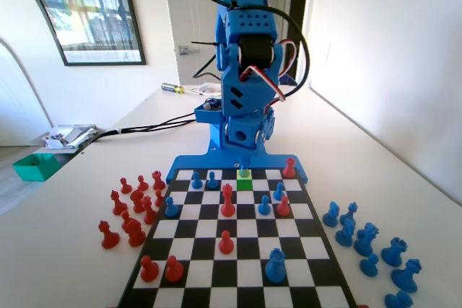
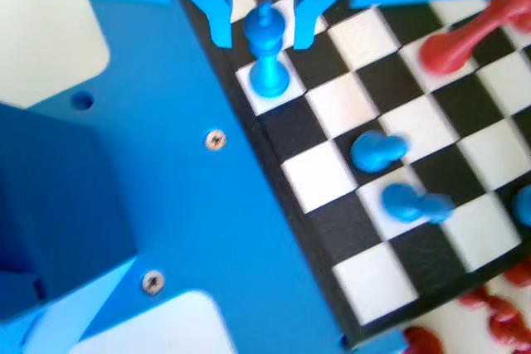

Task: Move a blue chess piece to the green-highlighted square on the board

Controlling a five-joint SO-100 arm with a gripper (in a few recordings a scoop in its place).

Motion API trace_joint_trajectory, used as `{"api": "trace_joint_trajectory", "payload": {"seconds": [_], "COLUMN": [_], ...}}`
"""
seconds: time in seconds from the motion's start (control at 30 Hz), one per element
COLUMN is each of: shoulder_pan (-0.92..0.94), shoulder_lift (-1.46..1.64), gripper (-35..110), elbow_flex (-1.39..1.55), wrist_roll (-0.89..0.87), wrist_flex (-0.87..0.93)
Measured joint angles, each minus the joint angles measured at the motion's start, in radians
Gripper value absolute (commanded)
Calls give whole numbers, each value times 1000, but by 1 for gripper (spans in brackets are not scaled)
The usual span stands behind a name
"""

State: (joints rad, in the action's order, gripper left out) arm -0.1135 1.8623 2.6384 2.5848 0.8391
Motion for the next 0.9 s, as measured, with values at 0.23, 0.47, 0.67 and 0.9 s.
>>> {"api": "trace_joint_trajectory", "payload": {"seconds": [0.23, 0.47, 0.67, 0.9], "shoulder_pan": [0, 2, 28, 49], "shoulder_lift": [0, 0, 0, -32], "gripper": [1, 1, 1, 1], "elbow_flex": [18, 18, -54, -156], "wrist_roll": [23, 37, 31, -6], "wrist_flex": [-38, -25, 54, 94]}}
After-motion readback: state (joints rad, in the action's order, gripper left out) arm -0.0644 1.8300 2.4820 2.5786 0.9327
